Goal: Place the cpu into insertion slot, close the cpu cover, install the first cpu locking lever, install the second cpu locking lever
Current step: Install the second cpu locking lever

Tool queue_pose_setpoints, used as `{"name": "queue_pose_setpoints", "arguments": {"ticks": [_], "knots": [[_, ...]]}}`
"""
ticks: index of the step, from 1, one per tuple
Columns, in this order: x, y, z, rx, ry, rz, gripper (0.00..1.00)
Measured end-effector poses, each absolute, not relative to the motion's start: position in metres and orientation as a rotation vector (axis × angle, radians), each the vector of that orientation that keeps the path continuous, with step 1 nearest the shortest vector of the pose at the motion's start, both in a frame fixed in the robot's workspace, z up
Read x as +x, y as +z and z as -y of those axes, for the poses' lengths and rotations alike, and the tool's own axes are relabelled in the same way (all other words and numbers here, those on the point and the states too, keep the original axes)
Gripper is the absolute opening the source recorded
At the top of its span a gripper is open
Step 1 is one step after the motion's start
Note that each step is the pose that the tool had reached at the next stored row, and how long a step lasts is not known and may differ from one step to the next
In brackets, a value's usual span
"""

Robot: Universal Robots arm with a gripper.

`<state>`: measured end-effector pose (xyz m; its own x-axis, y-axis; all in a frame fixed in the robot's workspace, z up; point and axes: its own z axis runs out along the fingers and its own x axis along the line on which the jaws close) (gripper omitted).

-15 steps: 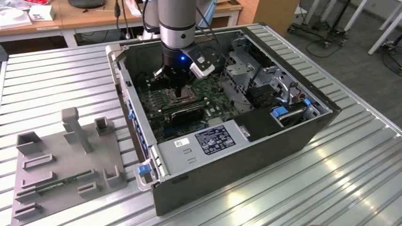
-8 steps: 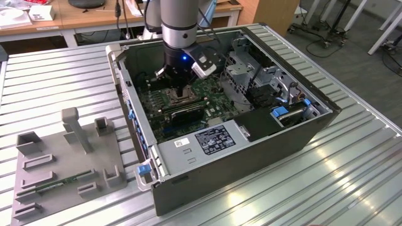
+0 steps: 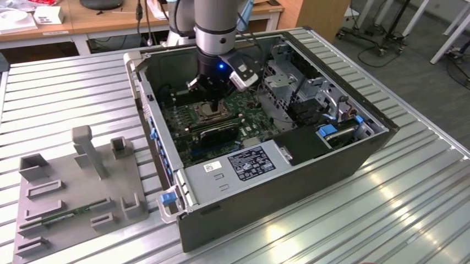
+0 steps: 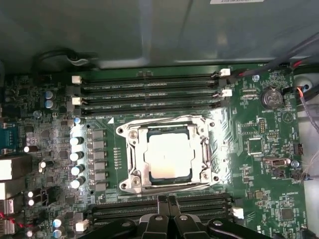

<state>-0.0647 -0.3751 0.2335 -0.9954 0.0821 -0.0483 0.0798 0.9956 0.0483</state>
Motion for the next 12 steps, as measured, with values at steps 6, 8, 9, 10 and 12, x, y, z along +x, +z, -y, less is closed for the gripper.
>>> {"name": "queue_pose_setpoints", "arguments": {"ticks": [6,8,9,10,12], "knots": [[-0.064,0.233,0.362,0.125,0.072,-3.088,0.11],[-0.064,0.233,0.358,0.125,0.072,-3.088,0.11],[-0.064,0.233,0.357,0.125,0.072,-3.088,0.11],[-0.064,0.232,0.356,0.125,0.072,-3.088,0.11],[-0.063,0.232,0.355,0.125,0.072,-3.088,0.11]]}}
